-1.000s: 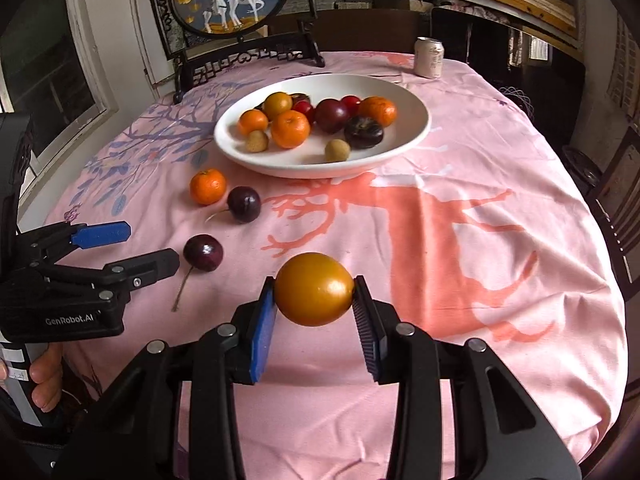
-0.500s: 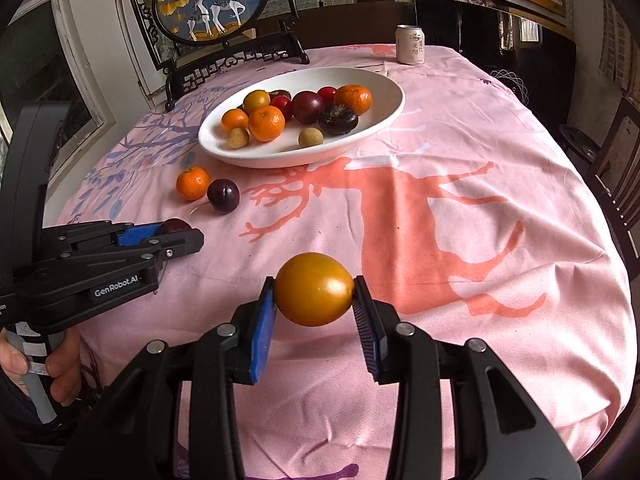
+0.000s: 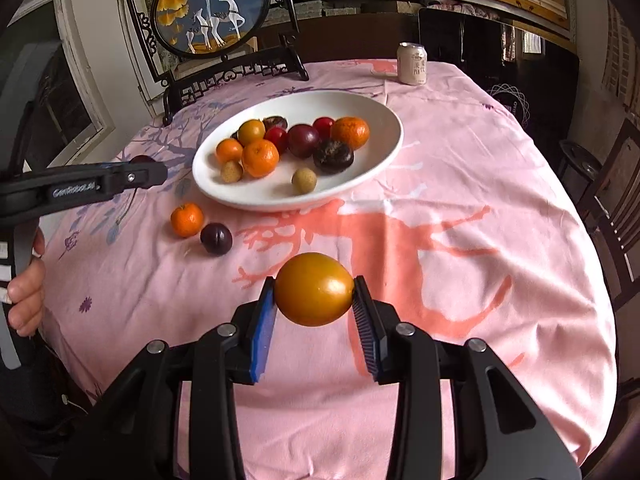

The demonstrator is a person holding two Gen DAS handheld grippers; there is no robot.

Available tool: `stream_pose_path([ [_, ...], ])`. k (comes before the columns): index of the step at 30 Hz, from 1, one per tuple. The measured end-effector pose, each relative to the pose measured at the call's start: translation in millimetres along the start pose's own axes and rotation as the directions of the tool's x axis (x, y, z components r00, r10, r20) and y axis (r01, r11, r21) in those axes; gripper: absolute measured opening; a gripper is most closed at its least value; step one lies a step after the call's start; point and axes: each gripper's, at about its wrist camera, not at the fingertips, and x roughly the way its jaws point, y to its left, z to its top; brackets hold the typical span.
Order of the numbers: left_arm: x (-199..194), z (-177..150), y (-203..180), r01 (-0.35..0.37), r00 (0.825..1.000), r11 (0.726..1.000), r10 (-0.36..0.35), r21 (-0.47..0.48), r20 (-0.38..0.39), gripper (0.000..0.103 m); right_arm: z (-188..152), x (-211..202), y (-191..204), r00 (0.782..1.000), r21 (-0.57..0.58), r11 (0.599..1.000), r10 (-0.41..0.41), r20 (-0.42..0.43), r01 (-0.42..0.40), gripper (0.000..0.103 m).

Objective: Organize fruits
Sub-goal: 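Lower both held fruits onto the white plate and open both grippers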

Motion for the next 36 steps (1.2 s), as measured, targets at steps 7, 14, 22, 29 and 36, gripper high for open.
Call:
stream_pose_path([
  [7, 50.2, 82.7, -12.9, -0.06, 0.998, 0.998, 0.06, -0.004, -0.021, 0.028, 68.4, 33.8, 6.1, 0.999, -0.042, 0.998, -0.037, 0.022, 0.038, 0.038],
  [14, 99.0, 106.6, -25.9, -0.046, 0.995, 0.999, 0.045, -0.008, -0.089, 0.028, 90.0, 76.5, -5.7, 1.0, -0.013, 1.0, -0.025, -0.018, 0.025, 0.038],
  [22, 118.1, 116.8, -29.5, -0.03, 0.994, 0.999, 0.029, -0.01, -0.105, 0.029, 92.0, 91.4, -11.8, 0.999, -0.016, 0.999, -0.04, -0.024, 0.04, 0.039],
  [29, 78.6, 107.5, -9.1, -0.01, 0.999, 0.999, 0.008, -0.051, -0.041, 0.058, 92.7, 69.2, -10.9, 0.995, -0.022, 0.997, -0.075, 0.062, 0.076, 0.061],
  [36, -3.8, 15.8, 28.8, -0.041, 0.997, 0.993, 0.048, -0.106, 0.067, 0.071, 51.2, 13.8, 5.3, 0.997, -0.014, 1.0, -0.016, 0.07, 0.017, 0.061],
])
